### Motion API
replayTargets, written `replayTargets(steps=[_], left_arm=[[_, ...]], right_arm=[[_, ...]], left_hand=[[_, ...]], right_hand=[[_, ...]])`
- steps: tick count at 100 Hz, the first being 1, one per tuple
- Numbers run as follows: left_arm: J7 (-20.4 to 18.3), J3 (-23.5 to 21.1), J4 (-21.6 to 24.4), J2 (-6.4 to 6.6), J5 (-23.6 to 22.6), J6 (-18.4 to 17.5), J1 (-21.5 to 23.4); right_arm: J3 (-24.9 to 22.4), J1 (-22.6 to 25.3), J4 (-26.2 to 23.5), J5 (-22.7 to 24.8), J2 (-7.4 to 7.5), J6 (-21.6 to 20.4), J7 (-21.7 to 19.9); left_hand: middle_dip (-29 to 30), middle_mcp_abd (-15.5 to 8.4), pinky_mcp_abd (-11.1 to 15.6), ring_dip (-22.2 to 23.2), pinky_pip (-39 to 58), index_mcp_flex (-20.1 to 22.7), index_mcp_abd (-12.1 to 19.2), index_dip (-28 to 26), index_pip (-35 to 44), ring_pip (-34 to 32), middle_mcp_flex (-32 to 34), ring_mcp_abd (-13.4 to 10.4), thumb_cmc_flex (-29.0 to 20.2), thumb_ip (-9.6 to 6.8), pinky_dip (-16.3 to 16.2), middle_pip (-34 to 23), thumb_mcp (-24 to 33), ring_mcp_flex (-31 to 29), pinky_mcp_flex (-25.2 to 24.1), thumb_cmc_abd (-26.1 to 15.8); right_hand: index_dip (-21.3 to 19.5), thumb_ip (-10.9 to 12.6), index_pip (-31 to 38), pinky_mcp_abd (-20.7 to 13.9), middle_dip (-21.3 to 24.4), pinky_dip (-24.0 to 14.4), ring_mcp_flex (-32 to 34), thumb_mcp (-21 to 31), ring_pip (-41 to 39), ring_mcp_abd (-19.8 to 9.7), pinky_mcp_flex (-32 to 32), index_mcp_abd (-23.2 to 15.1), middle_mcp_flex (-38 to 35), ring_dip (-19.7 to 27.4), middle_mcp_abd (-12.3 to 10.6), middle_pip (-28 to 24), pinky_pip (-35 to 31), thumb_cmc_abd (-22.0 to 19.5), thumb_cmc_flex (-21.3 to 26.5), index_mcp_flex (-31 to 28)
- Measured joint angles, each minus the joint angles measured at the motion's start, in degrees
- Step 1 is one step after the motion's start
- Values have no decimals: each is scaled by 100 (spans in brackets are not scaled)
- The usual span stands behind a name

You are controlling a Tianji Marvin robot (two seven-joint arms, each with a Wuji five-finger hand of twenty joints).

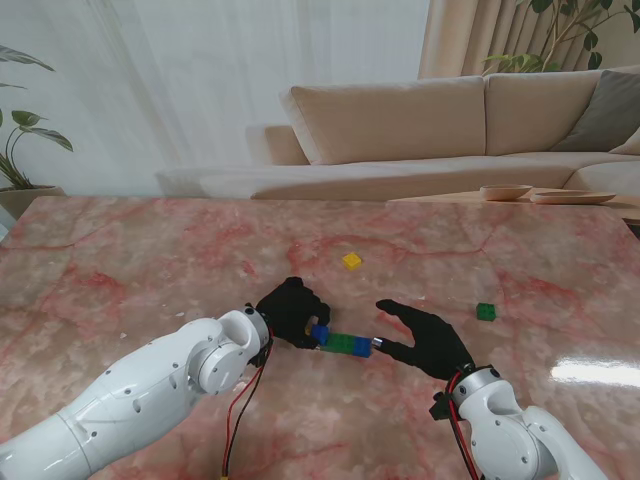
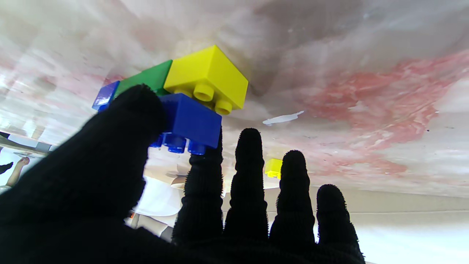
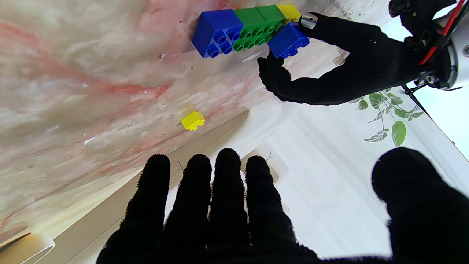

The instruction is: Build a two-level staggered structure with toy bricks

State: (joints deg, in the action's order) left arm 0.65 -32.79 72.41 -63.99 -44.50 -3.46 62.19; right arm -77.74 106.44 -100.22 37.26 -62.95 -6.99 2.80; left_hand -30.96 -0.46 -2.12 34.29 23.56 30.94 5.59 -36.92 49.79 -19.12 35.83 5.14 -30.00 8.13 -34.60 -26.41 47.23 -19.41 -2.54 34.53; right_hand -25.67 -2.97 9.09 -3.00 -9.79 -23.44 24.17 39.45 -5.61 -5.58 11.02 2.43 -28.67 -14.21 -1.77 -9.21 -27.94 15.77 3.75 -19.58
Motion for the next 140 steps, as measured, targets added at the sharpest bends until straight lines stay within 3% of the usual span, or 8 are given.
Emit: replayTargets(steps=[22,140], left_arm=[[0,6,-18,0,4,-6,-5],[192,90,-156,-45,27,-19,-59]], right_arm=[[-2,1,-1,-6,1,0,-10],[-36,26,-5,-37,2,-11,-38]], left_hand=[[0,0,0,0,-8,-169,-2,-56,-4,0,0,0,-31,-1,-2,0,0,0,-1,-4],[0,0,0,0,-145,-147,-7,-137,-70,1,-126,0,161,-63,-73,63,-4,1,-3,-11]], right_hand=[[0,0,0,0,0,0,0,0,0,0,1,0,0,0,0,0,0,0,0,0],[0,0,1,0,0,0,0,0,0,0,3,0,-1,0,0,0,-73,0,0,0]])
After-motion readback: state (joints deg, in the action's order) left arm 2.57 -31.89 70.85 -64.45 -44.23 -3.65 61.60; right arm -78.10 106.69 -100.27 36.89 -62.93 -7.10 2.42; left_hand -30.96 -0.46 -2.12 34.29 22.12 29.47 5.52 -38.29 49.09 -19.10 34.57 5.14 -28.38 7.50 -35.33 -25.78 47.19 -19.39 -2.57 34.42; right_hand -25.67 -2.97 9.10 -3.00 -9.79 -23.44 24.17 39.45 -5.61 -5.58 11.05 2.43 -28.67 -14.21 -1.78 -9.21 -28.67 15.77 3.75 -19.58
